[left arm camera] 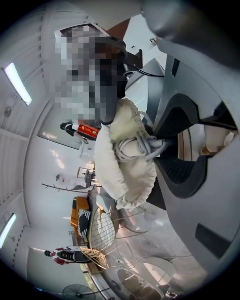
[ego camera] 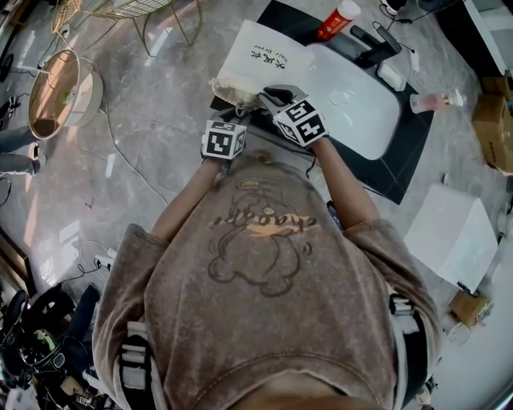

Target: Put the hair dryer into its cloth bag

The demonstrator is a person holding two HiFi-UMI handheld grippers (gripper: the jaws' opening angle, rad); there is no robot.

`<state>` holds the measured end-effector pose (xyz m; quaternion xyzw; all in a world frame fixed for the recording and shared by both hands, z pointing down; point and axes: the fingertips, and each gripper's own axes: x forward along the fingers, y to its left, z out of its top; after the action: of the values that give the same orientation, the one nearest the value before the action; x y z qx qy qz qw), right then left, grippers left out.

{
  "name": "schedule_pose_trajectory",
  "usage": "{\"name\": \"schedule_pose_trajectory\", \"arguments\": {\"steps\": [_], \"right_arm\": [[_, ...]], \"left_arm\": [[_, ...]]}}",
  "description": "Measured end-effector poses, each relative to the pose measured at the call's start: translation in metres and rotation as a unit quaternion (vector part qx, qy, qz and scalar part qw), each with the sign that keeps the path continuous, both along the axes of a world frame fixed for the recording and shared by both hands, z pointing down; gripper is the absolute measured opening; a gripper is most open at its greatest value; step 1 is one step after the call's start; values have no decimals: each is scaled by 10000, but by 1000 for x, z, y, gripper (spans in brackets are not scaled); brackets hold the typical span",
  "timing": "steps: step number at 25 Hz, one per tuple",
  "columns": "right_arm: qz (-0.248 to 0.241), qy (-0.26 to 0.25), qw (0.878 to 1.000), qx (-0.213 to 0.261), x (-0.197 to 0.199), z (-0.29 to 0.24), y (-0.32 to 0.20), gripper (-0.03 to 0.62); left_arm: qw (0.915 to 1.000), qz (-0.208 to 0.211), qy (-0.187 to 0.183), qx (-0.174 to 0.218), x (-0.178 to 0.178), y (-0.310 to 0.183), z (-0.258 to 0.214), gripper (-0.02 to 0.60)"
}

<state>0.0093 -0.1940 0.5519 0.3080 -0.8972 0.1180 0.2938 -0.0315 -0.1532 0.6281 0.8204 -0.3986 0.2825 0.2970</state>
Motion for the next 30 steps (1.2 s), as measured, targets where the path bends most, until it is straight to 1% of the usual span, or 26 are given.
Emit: {"name": "schedule_pose_trajectory", "arguments": {"steps": [1,4,10,18,30], "right_arm": [[-4,13,10000,-3,0,0,0,58],[-22,49,10000,-7,0,1,0,58],[-35,75,10000,7,1,0,0,58],[-68,84,9999,22,1,-3,3,58],[-50,11,10000,48,3,-4,1,58]], "left_arm": [[10000,10,45,-27,1,1,-1,128],[10000,27,57,-1,4,3,-3,109],[9997,58,157,183,7,-2,-21,103],[9994,27,259,231,10,-4,-34,98],[9981,-30,464,412,16,-13,-56,91]]}}
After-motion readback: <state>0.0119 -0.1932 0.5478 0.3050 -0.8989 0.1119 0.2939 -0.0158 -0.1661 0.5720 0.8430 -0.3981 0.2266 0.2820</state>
